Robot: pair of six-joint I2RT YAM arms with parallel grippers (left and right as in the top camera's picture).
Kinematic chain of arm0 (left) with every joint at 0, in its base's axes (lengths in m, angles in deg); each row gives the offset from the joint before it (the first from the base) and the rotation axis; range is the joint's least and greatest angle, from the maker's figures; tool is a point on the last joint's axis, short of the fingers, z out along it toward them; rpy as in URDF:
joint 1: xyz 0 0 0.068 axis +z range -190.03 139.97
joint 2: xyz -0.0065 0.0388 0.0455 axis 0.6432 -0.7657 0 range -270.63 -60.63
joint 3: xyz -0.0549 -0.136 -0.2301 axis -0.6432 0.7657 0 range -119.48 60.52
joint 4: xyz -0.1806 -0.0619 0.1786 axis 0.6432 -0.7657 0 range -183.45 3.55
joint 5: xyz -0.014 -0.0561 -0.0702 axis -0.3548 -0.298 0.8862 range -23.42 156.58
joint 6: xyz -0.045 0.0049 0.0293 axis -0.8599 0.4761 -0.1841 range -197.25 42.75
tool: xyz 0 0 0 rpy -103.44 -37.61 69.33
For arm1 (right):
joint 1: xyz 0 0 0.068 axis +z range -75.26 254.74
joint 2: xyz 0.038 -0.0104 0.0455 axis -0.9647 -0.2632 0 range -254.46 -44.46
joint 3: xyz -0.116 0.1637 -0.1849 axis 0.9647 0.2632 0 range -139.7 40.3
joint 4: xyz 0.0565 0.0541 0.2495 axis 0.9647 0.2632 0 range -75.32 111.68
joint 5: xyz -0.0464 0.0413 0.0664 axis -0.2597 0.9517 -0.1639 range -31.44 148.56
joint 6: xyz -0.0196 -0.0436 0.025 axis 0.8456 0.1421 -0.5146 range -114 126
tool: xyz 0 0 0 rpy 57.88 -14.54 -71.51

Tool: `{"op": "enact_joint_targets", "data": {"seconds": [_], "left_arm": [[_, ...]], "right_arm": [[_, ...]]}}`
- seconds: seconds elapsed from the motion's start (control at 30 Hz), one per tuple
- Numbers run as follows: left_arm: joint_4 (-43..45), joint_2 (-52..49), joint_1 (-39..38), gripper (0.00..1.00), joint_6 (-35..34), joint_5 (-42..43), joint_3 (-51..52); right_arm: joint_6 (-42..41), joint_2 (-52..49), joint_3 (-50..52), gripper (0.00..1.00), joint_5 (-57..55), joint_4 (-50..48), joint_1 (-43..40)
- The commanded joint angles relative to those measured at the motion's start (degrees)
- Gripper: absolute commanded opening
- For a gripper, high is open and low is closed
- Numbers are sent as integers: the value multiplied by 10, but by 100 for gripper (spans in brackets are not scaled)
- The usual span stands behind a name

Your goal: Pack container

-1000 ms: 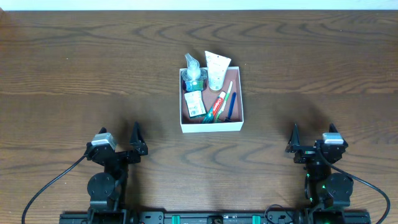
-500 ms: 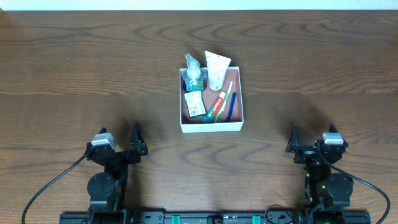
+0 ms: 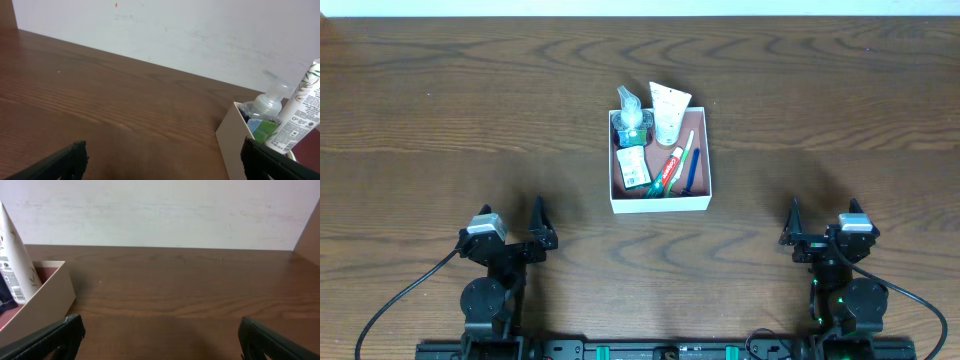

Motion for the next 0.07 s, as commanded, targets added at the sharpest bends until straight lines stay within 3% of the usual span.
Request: {"op": "enact_joint_targets", "data": {"seconds": [0.0, 0.03], "left_arm": [[-21, 3, 3, 98, 5, -6, 12], [-21, 3, 3, 98, 5, -6, 12]], "right_arm": [[9, 4, 1, 99, 2, 3, -10], [9, 4, 1, 99, 2, 3, -10]]}}
